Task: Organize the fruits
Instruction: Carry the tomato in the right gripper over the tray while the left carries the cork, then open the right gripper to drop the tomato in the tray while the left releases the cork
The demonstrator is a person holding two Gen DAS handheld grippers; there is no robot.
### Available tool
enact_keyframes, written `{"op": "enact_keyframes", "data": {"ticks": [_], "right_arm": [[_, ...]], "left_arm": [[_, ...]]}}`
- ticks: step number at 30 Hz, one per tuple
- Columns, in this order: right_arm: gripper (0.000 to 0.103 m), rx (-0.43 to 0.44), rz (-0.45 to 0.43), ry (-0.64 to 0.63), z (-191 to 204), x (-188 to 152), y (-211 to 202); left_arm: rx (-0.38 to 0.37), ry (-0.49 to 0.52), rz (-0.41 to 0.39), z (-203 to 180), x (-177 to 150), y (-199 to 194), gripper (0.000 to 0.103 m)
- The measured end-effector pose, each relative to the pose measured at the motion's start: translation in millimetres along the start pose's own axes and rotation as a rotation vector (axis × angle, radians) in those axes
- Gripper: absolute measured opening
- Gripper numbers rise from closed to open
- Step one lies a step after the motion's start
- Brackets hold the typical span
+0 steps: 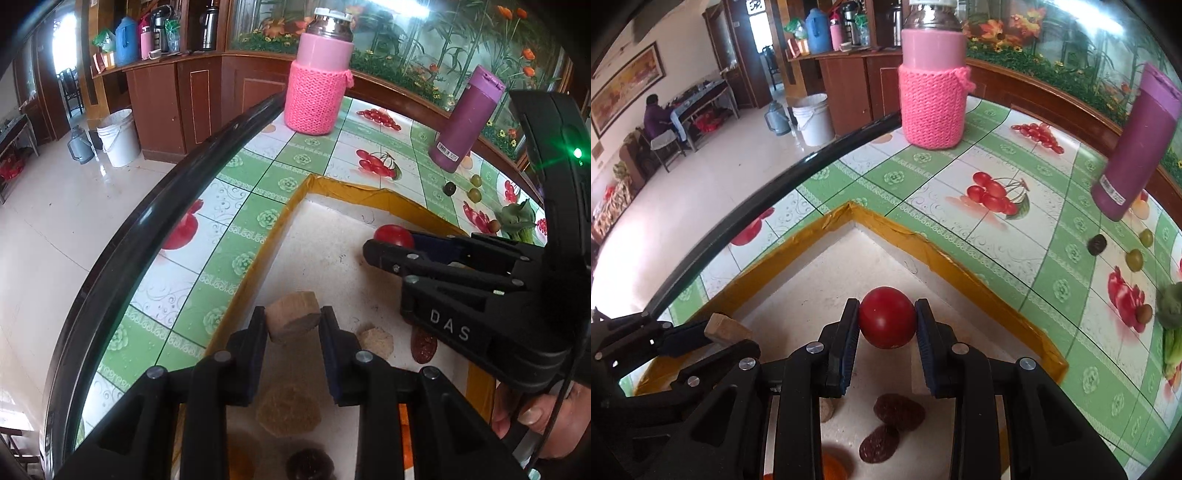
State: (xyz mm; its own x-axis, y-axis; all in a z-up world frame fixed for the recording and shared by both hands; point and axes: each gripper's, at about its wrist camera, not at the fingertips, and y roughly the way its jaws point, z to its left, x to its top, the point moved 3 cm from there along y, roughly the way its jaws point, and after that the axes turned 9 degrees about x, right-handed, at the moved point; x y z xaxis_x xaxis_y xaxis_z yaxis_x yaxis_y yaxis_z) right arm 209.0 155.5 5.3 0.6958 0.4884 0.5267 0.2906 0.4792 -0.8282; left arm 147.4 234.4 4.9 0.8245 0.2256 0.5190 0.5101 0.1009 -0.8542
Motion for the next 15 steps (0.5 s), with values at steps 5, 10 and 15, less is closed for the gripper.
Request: {"op": "enact_keyframes", "data": {"ticks": [5, 10, 15], "right_arm": [[0.029, -0.034, 0.051, -0.052, 3, 3, 6], [0.03, -0.05, 0.098, -0.07, 7, 3, 14], [0.035, -0.055, 0.088, -0.062, 5, 1, 9]], "left_arm": [[0.009, 0.013, 0.014, -4, -2, 8, 0.031], [0.006, 0.008, 0.014, -3, -1, 7, 0.031], [0.007, 0.012, 0.014, 1, -5, 5, 0.031]]}}
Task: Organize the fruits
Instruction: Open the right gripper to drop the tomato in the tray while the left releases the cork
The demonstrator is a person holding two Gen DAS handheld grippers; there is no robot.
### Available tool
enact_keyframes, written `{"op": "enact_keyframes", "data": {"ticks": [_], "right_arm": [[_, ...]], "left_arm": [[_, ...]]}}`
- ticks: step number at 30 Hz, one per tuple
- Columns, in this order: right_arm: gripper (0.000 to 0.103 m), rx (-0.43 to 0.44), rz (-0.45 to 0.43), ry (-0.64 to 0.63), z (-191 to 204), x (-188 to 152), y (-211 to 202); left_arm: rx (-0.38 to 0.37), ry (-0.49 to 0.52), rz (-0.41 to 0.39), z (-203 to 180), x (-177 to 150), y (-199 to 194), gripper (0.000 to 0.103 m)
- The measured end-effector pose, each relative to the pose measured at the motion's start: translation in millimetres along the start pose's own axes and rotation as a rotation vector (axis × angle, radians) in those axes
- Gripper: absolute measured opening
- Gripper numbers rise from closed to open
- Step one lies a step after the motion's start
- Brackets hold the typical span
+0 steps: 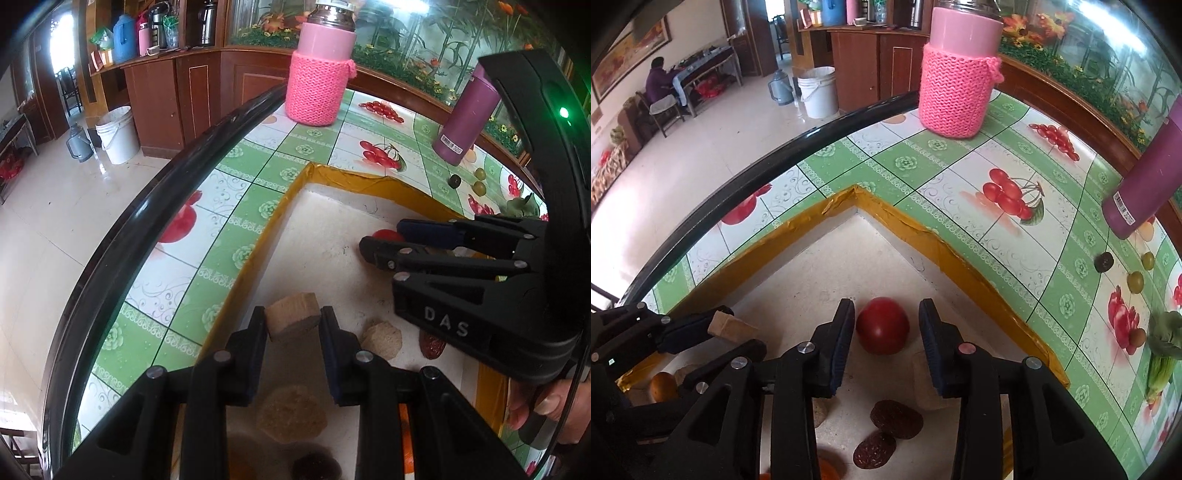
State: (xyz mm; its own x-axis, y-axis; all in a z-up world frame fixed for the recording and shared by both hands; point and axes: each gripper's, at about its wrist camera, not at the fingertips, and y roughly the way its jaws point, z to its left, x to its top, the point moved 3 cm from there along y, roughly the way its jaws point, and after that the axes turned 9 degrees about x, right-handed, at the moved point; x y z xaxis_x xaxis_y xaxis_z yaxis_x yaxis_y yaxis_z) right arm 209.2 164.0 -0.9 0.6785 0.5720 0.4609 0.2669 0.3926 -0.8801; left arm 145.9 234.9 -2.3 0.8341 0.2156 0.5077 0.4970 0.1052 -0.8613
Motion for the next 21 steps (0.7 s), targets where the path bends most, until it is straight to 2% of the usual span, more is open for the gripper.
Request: {"op": "enact_keyframes", "data": {"ticks": [5, 13, 16, 19, 21], "right_arm": [[0.035, -0.02, -0.027, 0.016, -1, -9, -17], [0.04, -0.009, -0.081, 0.052, 10, -52, -69], [0.049, 0.011, -0.107, 0.091, 19, -80, -93], [0.062, 0.021, -0.146, 0.119, 32, -113, -119], [0.074, 0.015, -0.169, 0.126, 42, -134, -135]], "left_arm": [[-0.009, -0.009, 0.007, 4, -6, -6, 0.032], [0.027, 0.004, -0.054, 10, -24, -41, 0.062], [0.033, 0.003, -0.079, 11, -34, -61, 0.071], [0.028, -0.009, -0.137, 13, -51, -89, 0.077], [0.034, -0.027, -0.188, 17, -65, -111, 0.091]]}}
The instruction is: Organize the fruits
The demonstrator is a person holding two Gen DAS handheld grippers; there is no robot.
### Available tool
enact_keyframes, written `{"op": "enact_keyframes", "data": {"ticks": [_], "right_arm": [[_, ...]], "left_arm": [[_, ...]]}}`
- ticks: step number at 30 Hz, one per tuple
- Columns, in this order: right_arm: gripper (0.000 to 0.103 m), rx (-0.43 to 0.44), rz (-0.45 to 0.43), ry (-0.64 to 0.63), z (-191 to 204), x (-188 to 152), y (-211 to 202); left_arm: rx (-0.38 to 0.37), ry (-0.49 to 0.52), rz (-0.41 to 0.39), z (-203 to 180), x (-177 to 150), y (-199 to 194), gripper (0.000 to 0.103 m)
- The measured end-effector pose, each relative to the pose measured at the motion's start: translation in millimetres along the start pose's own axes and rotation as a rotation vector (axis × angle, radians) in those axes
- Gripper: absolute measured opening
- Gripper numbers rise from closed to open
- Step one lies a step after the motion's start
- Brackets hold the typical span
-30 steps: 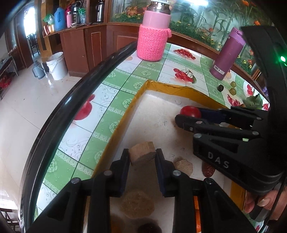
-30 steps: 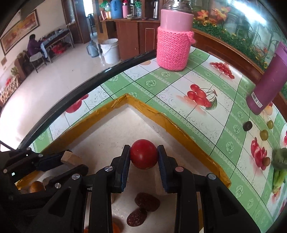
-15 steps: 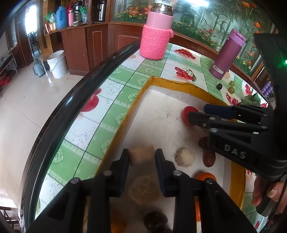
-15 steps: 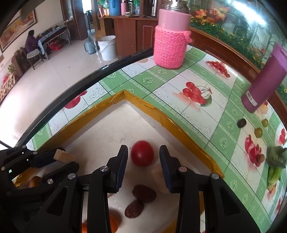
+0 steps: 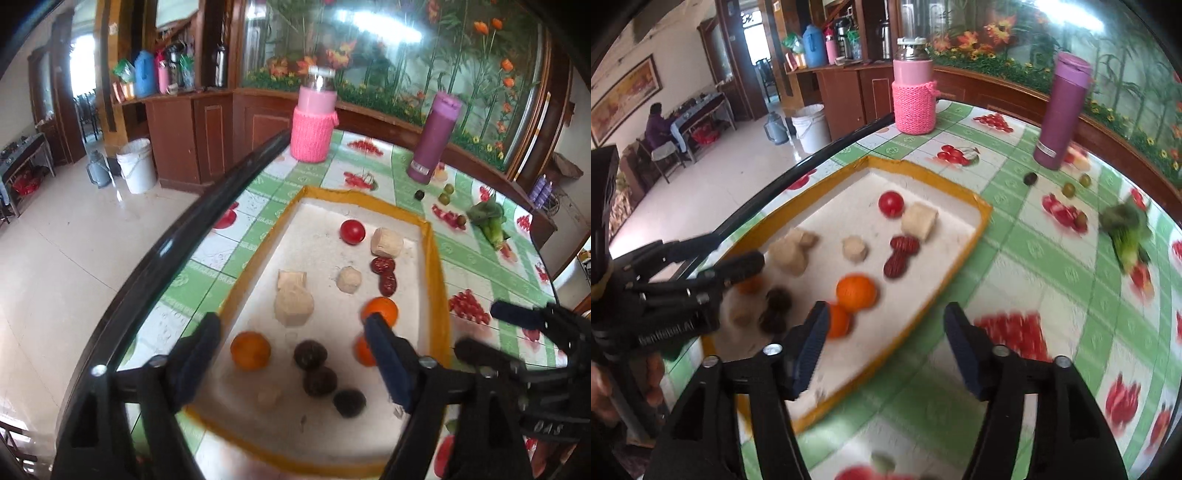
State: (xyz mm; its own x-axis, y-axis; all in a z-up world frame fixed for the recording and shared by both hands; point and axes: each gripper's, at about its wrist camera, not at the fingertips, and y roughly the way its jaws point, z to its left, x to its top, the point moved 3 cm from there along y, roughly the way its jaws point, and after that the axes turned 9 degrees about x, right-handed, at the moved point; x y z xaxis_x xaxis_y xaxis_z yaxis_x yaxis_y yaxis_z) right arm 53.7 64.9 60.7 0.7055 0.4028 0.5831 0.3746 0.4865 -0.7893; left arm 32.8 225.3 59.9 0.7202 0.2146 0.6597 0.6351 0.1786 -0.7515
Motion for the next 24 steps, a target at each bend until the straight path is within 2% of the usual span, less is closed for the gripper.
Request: {"op": "enact_keyframes", "data": {"ticks": [3, 6, 9, 12, 15, 19, 24], "right_arm": [[0.077, -0.005, -0.031, 0.011, 9, -27, -22], [0.084, -0.013, -0.059, 0.046, 14, -51, -37], [0.092, -0.042, -0.056, 0.096, 20, -75, -44], [0.092, -0.104, -0.054, 0.117, 29, -93, -48], [0.095, -0.199, -0.075, 0.144, 35, -110, -54], [0.095, -0.222, -0.112, 0.236, 39, -126, -62], [0.095, -0.282, -0.144, 0.271, 50, -131, -72]], "left_arm": [[0.009, -0.008, -0.064, 5, -20, -33, 0.098], [0.038, 0.039, -0.067, 2, -42, -51, 0.098], [0.098, 0.103, -0.072, -3, -61, -62, 0.099], [0.079, 0.116, -0.062, 0, -73, -63, 0.1], [0.091, 0.13, -0.031, 8, -80, -58, 0.1], [0.069, 0.161, -0.031, 18, -90, -58, 0.1], [0.025, 0.202, -0.046, 18, -98, -59, 0.1]]}}
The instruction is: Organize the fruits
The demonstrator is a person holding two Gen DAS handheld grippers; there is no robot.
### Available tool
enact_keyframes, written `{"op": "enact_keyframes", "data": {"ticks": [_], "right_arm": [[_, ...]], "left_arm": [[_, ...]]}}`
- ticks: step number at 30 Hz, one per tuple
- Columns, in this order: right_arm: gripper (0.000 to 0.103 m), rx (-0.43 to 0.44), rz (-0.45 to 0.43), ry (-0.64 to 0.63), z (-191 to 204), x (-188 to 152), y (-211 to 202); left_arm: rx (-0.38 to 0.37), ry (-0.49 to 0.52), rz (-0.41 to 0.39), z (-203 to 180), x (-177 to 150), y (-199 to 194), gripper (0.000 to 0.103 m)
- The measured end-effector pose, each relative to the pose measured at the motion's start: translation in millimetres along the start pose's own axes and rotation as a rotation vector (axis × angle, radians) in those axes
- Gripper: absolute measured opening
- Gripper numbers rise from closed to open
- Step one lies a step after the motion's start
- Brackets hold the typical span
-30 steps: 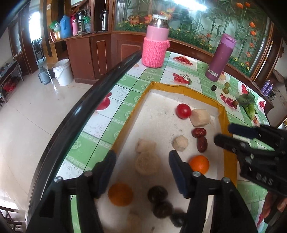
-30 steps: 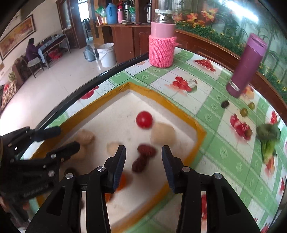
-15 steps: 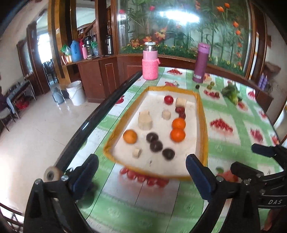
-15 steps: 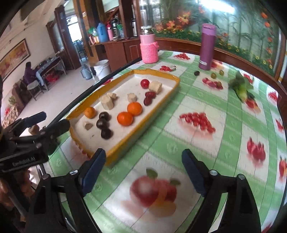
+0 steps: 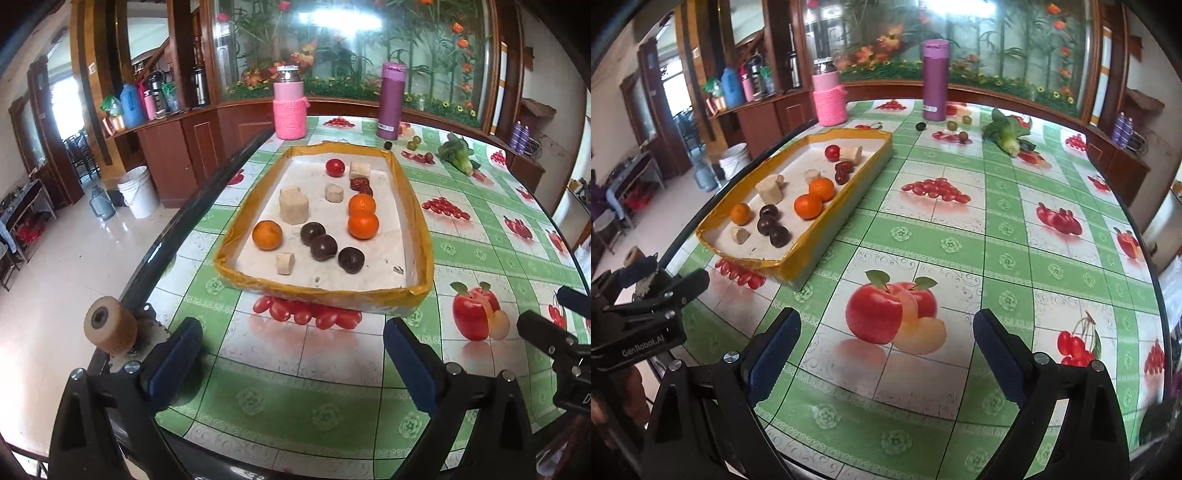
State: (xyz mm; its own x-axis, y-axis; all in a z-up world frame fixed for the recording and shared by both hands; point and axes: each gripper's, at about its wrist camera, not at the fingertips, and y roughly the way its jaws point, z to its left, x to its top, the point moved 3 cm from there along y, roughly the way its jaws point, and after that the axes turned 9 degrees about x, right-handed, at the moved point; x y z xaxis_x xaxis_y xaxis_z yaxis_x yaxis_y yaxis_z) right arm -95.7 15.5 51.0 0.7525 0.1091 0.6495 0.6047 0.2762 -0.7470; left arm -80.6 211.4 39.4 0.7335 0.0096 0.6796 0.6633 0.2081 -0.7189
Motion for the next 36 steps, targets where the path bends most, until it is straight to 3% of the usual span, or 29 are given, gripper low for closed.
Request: {"op": "enact_keyframes", "data": {"ticks": [6, 15, 20, 28, 36], "right_arm": [[0.097, -0.049, -0.032, -0.003, 6, -4, -8], [0.097, -0.084, -0.026, 0.006, 3, -8, -8], [0.103, -0.081, -0.029, 0.002, 5, -8, -7], [0.103, -0.07, -0.055, -0.04, 18, -3, -7], [0.103, -0.066, -0.041, -0.068, 24, 0, -2]], "left_arm": [[-0.039, 0.02, -0.02, -9, 1, -2, 0.1], [-0.016, 0.024, -0.059, -6, 2, -5, 0.1], [-0.022, 0.018, -0.064, -6, 2, -6, 0.1], [-0.068, -0.021, -0.044, -2, 2, -3, 0.1], [-0.067, -0.048, -0.061, 8, 6, -3, 0.1]]}}
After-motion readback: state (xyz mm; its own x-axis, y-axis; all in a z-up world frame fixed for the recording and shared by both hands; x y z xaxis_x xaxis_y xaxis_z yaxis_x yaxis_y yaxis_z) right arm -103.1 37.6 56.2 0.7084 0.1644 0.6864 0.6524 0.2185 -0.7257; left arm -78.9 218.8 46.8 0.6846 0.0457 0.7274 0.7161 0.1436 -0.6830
